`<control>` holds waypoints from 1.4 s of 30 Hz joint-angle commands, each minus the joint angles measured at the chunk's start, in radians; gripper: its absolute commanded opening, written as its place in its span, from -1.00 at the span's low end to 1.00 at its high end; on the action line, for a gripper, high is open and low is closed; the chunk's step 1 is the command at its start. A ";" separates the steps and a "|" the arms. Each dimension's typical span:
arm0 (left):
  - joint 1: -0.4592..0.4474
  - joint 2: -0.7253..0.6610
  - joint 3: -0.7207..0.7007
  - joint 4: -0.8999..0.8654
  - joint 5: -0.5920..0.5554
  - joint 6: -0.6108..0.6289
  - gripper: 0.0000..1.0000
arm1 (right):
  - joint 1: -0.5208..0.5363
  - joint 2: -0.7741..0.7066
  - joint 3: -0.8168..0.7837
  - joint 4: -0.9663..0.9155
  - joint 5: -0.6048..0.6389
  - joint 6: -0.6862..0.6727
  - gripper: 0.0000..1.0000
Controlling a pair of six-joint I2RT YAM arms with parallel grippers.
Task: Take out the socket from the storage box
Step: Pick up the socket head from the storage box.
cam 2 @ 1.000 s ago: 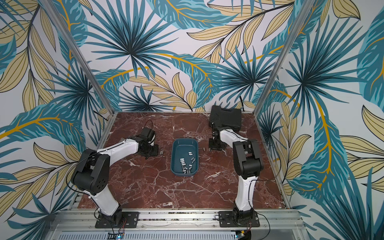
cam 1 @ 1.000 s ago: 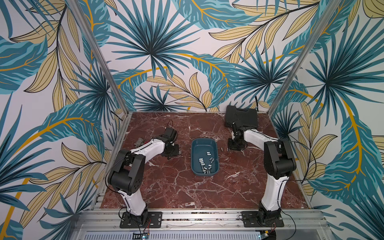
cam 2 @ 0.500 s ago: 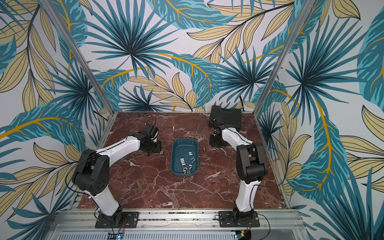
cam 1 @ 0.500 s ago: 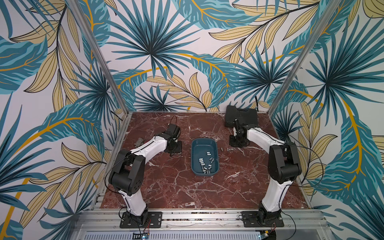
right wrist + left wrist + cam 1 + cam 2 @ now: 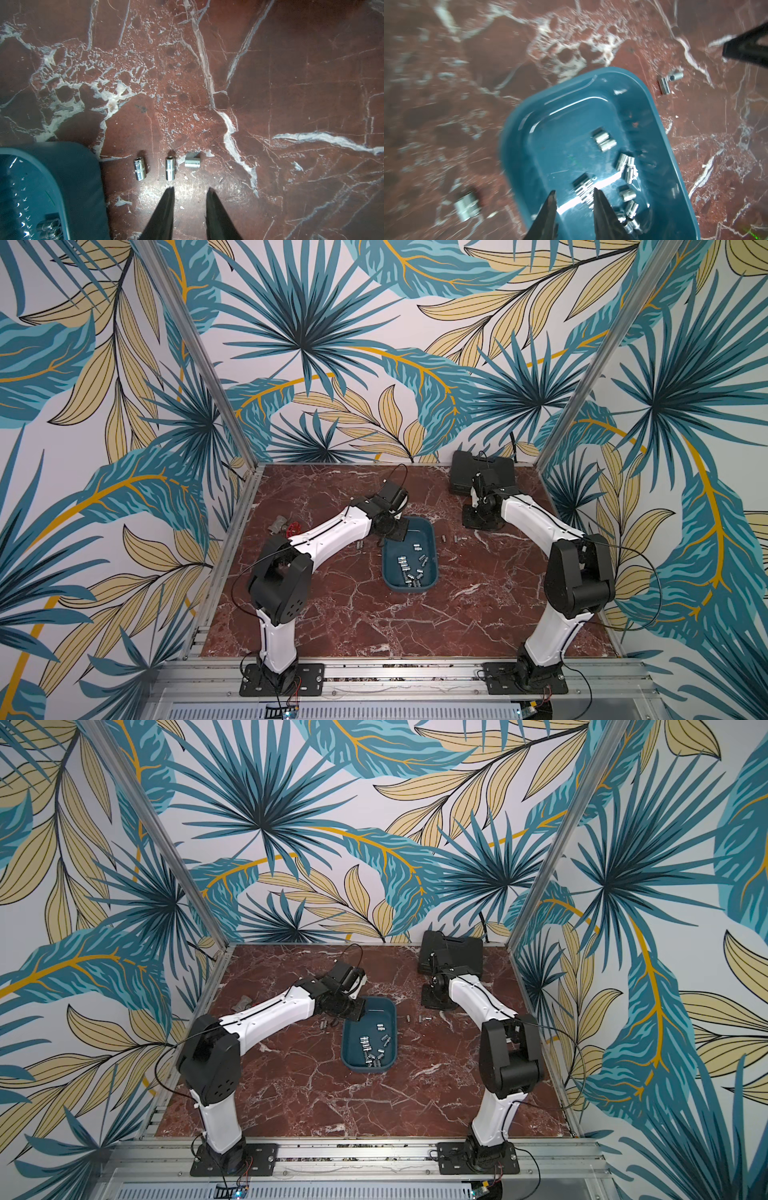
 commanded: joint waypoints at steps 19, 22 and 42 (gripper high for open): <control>-0.060 0.274 0.229 -0.007 0.061 0.019 -0.24 | -0.005 -0.025 -0.071 -0.004 -0.009 0.010 -0.43; -0.060 0.293 0.240 0.002 0.064 0.012 -0.24 | -0.005 -0.021 -0.070 -0.003 -0.013 0.008 -0.43; -0.070 0.353 0.241 -0.034 -0.018 0.012 -0.44 | -0.007 -0.008 -0.085 0.016 -0.021 0.007 -0.43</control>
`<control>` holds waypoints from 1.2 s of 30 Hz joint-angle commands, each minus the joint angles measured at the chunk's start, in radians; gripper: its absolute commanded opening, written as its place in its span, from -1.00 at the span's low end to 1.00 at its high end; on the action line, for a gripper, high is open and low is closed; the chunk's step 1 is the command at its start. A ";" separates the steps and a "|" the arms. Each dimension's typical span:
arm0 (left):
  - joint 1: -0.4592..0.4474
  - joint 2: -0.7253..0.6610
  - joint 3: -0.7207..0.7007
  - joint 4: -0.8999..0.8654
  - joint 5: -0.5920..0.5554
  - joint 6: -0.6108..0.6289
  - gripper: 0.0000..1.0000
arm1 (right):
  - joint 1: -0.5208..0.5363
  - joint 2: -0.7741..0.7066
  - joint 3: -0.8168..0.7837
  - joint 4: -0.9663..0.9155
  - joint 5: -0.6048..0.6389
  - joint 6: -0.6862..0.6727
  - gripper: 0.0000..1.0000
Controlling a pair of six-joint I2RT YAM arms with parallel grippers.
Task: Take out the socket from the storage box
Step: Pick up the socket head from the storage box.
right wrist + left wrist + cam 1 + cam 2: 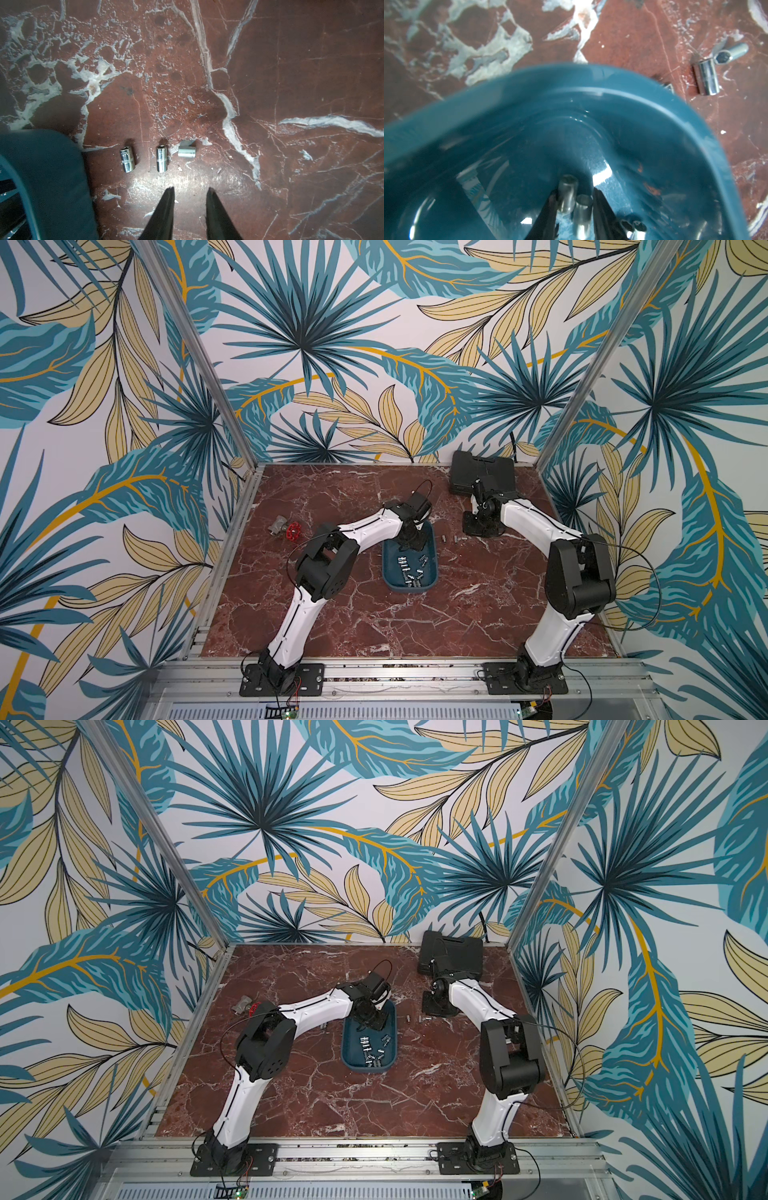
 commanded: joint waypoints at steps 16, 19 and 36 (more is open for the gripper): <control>-0.004 -0.002 0.003 -0.003 -0.055 -0.005 -0.74 | -0.004 -0.003 -0.032 0.010 -0.010 0.010 -0.43; -0.004 -0.021 0.001 -0.011 -0.056 -0.006 -0.77 | -0.005 -0.005 -0.032 0.010 -0.012 0.010 -0.43; 0.220 -0.431 -0.336 0.023 -0.115 -0.027 -0.78 | -0.006 -0.019 -0.024 0.019 -0.035 0.003 -0.43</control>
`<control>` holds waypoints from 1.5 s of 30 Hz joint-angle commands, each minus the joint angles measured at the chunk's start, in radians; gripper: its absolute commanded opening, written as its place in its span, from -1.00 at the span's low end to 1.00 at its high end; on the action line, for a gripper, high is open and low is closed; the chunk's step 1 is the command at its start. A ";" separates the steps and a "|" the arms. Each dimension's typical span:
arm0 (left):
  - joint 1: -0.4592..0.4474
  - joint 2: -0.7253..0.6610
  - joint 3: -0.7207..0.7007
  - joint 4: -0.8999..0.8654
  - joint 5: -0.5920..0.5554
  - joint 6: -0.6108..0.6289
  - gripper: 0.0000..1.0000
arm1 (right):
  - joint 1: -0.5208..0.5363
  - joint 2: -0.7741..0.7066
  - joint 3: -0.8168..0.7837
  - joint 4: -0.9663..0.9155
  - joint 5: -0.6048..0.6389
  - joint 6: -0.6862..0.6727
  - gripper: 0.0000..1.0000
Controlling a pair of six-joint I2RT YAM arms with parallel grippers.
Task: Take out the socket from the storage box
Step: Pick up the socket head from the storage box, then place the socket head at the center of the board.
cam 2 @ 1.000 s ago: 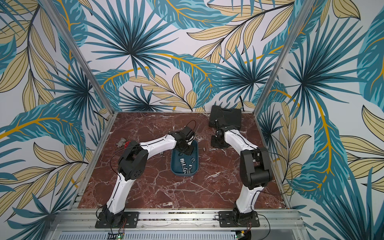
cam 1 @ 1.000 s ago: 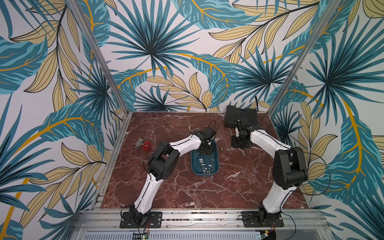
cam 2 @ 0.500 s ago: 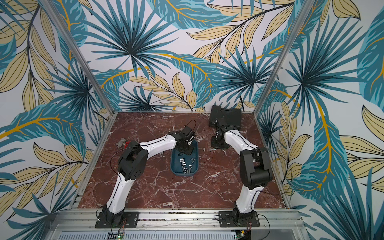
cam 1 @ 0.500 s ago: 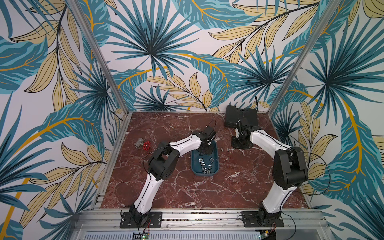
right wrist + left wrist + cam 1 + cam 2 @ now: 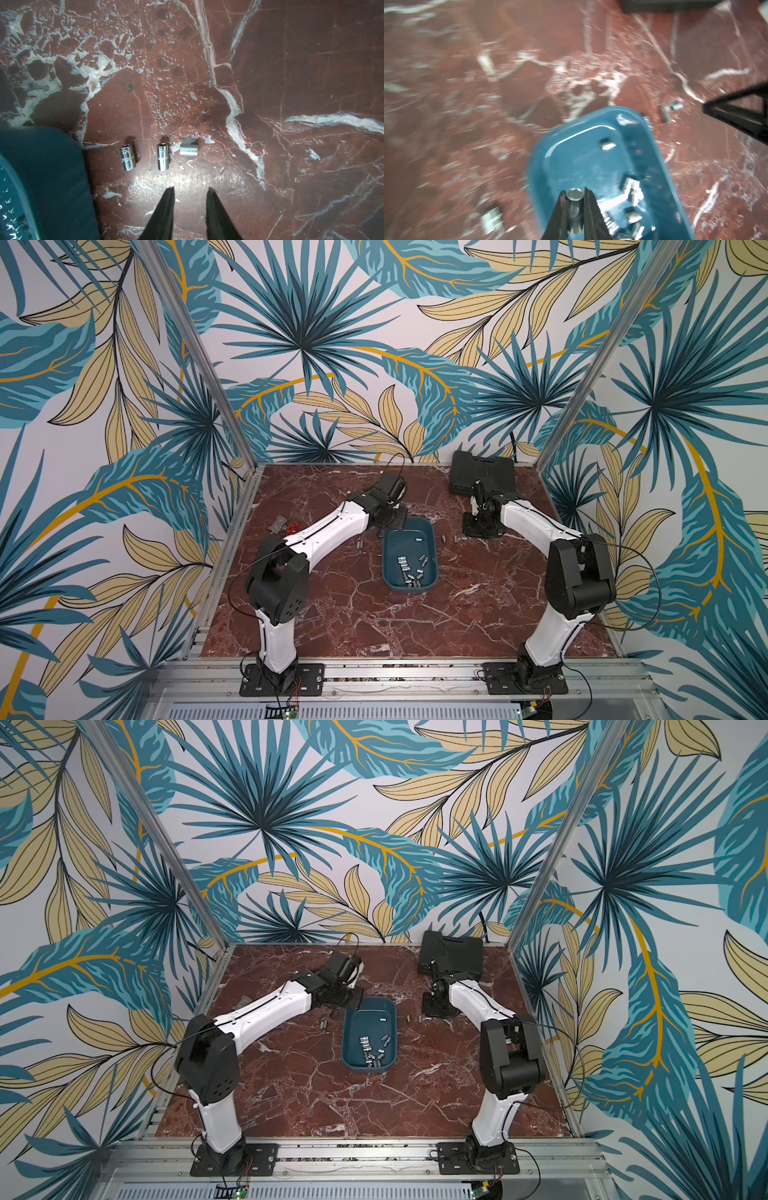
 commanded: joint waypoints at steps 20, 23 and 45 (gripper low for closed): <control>0.255 0.072 -0.276 0.050 0.032 -0.014 -0.77 | -0.003 -0.031 -0.035 0.016 -0.029 0.010 -0.43; 0.260 0.073 -0.286 0.053 0.034 -0.009 -0.77 | -0.002 -0.036 -0.036 0.013 -0.023 0.009 -0.43; 0.261 0.080 -0.323 0.076 0.054 -0.006 -0.57 | -0.002 -0.041 -0.030 0.005 -0.031 0.009 -0.42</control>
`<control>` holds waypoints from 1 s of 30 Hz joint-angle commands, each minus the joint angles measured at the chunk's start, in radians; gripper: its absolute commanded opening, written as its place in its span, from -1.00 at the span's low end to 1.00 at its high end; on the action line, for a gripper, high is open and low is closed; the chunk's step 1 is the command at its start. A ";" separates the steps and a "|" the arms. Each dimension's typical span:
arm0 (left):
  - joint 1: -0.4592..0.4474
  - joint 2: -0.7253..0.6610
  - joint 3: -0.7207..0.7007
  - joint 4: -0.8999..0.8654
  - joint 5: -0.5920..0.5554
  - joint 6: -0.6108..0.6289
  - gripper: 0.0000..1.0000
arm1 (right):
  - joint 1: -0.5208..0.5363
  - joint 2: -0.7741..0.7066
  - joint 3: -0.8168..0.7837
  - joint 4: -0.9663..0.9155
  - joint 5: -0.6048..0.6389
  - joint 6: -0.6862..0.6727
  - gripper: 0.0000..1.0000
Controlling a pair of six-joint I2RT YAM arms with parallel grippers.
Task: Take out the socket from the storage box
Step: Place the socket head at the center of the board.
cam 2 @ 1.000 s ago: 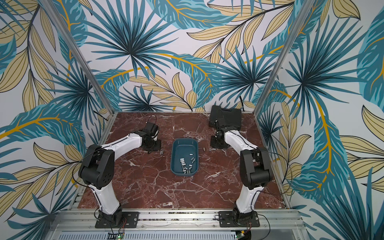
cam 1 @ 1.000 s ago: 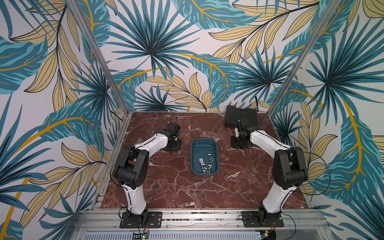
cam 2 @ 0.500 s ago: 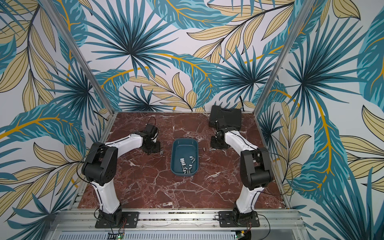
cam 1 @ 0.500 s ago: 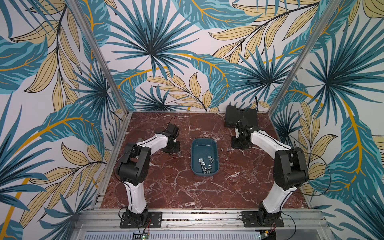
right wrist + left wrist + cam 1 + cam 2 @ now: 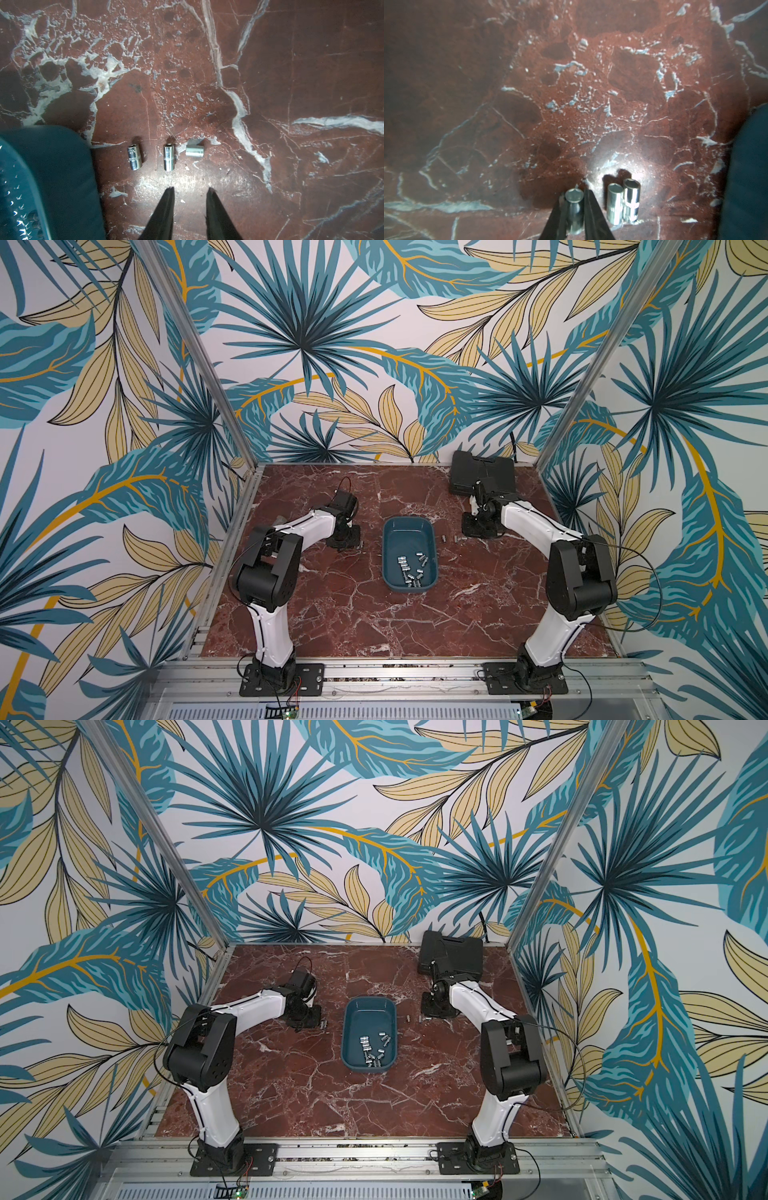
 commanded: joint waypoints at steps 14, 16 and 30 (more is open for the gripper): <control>0.004 -0.057 0.004 -0.025 -0.019 0.020 -0.42 | 0.065 -0.041 0.066 -0.064 -0.001 -0.083 -0.42; 0.005 -0.075 0.008 -0.035 -0.032 0.021 -0.40 | 0.098 -0.040 0.089 -0.070 0.001 -0.113 -0.42; 0.046 -0.292 -0.085 -0.027 -0.119 -0.051 -0.34 | 0.382 0.091 0.207 -0.070 -0.037 -0.281 -0.42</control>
